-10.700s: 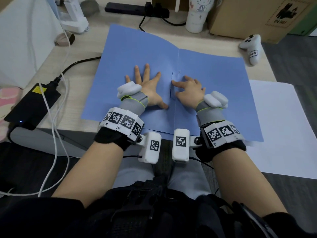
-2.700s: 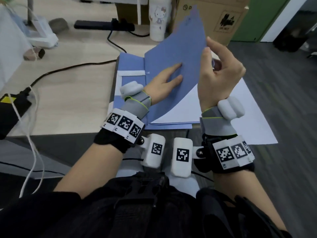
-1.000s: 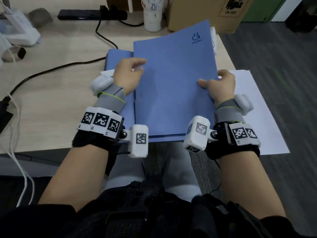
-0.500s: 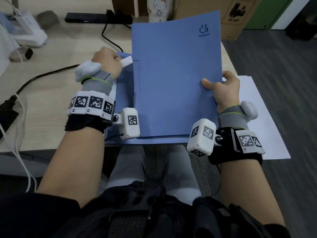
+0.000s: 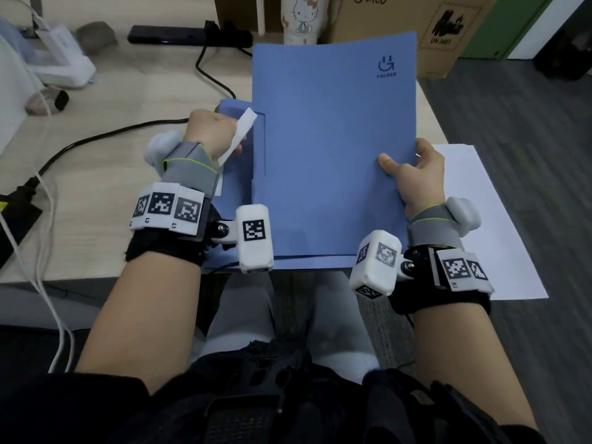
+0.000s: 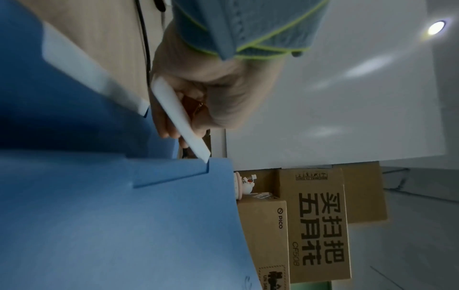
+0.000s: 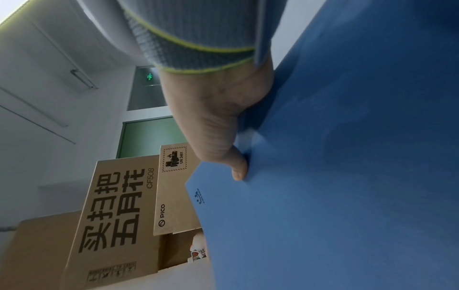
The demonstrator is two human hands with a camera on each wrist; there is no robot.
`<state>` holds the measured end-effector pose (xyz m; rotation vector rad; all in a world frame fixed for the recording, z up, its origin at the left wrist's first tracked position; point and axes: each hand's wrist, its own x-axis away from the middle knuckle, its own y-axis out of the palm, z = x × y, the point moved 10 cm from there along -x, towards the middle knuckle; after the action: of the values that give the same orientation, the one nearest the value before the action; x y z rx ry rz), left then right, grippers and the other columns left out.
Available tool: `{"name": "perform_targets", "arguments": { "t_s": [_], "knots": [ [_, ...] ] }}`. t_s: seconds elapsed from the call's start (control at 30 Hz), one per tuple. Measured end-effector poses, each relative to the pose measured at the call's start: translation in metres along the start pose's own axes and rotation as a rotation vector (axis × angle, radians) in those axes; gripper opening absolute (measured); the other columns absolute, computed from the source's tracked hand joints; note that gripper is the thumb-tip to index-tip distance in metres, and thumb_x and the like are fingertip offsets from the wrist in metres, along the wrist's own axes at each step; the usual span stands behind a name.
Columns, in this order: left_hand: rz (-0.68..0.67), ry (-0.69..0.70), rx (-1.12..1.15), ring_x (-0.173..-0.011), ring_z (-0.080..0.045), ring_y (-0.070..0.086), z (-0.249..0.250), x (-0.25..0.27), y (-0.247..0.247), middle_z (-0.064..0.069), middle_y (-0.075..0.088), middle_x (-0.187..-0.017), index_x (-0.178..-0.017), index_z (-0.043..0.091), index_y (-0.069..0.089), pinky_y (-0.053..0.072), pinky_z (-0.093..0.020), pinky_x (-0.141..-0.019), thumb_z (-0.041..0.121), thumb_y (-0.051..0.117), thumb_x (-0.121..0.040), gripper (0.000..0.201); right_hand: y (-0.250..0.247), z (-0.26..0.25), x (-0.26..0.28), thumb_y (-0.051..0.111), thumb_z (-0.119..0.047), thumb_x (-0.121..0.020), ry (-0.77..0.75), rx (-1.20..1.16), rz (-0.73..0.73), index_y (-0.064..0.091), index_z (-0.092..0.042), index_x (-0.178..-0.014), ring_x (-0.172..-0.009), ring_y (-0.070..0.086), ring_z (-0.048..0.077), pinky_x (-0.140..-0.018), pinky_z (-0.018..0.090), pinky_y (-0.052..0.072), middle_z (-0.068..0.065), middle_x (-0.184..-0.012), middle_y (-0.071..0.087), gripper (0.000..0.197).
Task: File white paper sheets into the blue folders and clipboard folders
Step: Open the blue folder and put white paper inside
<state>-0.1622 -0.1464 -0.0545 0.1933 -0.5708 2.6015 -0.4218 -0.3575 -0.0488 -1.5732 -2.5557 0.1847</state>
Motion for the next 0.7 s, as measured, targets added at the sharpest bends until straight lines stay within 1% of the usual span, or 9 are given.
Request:
{"name": "perform_targets", "arguments": {
  "t_s": [0.1,0.17,0.23,0.3,0.33,0.4,0.5,0.63,0.7],
  "knots": [
    [-0.025,0.007,0.020,-0.079,-0.019,0.055,-0.004,-0.001,0.006,-0.004,0.055,-0.091,-0.067,0.022,0.048,0.053,-0.023,-0.072,0.002,0.042,-0.091,0.032,0.002,-0.001,0.000,0.068,0.000,-0.078,-0.005,-0.022,0.003,0.058,-0.012,-0.098,-0.091,0.067,0.026,-0.084,0.040,0.057,0.011,-0.103,0.068,0.026],
    [-0.051,0.010,0.015,-0.089,-0.020,0.051,-0.006,-0.003,0.011,-0.005,0.053,-0.096,-0.066,0.026,0.047,0.049,-0.028,-0.082,0.003,0.041,-0.091,0.034,0.004,-0.001,0.001,0.068,0.001,-0.078,-0.006,-0.038,0.004,0.057,-0.012,-0.099,-0.089,0.067,0.025,-0.083,0.039,0.057,0.011,-0.103,0.068,0.026],
    [-0.075,0.005,0.004,-0.090,-0.019,0.044,-0.007,-0.002,0.016,-0.004,0.050,-0.085,-0.065,0.026,0.044,0.043,-0.021,-0.070,0.003,0.037,-0.092,0.036,0.006,0.000,0.002,0.066,0.002,-0.079,-0.005,-0.050,0.000,0.057,-0.012,-0.098,-0.087,0.066,0.024,-0.082,0.038,0.057,0.010,-0.102,0.067,0.025],
    [-0.097,0.016,0.009,-0.084,-0.021,0.043,-0.007,-0.003,0.020,0.002,0.044,-0.072,-0.064,0.026,0.041,0.036,-0.017,-0.060,0.002,0.034,-0.093,0.038,0.008,0.000,0.002,0.066,0.002,-0.079,-0.007,-0.049,-0.005,0.057,-0.016,-0.092,-0.087,0.067,0.025,-0.083,0.040,0.058,0.009,-0.100,0.068,0.023],
    [-0.105,0.011,0.009,-0.075,-0.022,0.043,-0.008,-0.002,0.022,0.004,0.041,-0.069,-0.063,0.025,0.039,0.035,-0.016,-0.058,0.001,0.032,-0.093,0.039,0.009,0.000,0.003,0.066,0.001,-0.079,-0.009,-0.037,-0.005,0.057,-0.018,-0.088,-0.087,0.067,0.025,-0.084,0.042,0.057,0.009,-0.099,0.068,0.023],
    [-0.121,0.006,0.036,-0.061,-0.014,0.039,-0.010,-0.001,0.026,0.004,0.038,-0.066,-0.062,0.024,0.038,0.033,-0.019,-0.057,-0.001,0.030,-0.092,0.040,0.010,-0.001,0.004,0.066,-0.002,-0.077,-0.015,-0.010,-0.004,0.057,-0.019,-0.086,-0.089,0.067,0.027,-0.084,0.045,0.057,0.008,-0.098,0.068,0.021],
    [-0.101,-0.006,0.172,-0.057,-0.017,0.030,-0.016,0.000,0.027,-0.001,0.033,-0.063,-0.056,0.019,0.036,0.027,-0.022,-0.056,-0.004,0.026,-0.089,0.041,0.011,-0.002,0.005,0.066,-0.005,-0.075,-0.021,0.010,0.003,0.056,-0.018,-0.088,-0.091,0.067,0.029,-0.085,0.047,0.056,0.007,-0.098,0.068,0.021],
    [-0.112,-0.029,0.277,-0.063,-0.020,0.046,-0.019,0.003,0.032,-0.003,0.048,-0.070,-0.063,0.016,0.047,0.042,-0.023,-0.061,-0.002,0.026,-0.092,0.041,0.012,-0.004,0.006,0.067,-0.009,-0.073,-0.028,0.024,0.008,0.056,-0.023,-0.084,-0.093,0.068,0.030,-0.084,0.045,0.056,0.005,-0.097,0.068,0.021],
    [-0.120,-0.015,0.341,-0.064,-0.017,0.053,-0.018,0.003,0.036,-0.003,0.054,-0.074,-0.068,0.014,0.051,0.048,-0.024,-0.064,-0.003,0.024,-0.094,0.041,0.014,-0.005,0.006,0.067,-0.004,-0.076,-0.027,-0.006,-0.002,0.056,-0.020,-0.087,-0.088,0.067,0.026,-0.082,0.040,0.057,0.006,-0.097,0.068,0.022]
  ]
}}
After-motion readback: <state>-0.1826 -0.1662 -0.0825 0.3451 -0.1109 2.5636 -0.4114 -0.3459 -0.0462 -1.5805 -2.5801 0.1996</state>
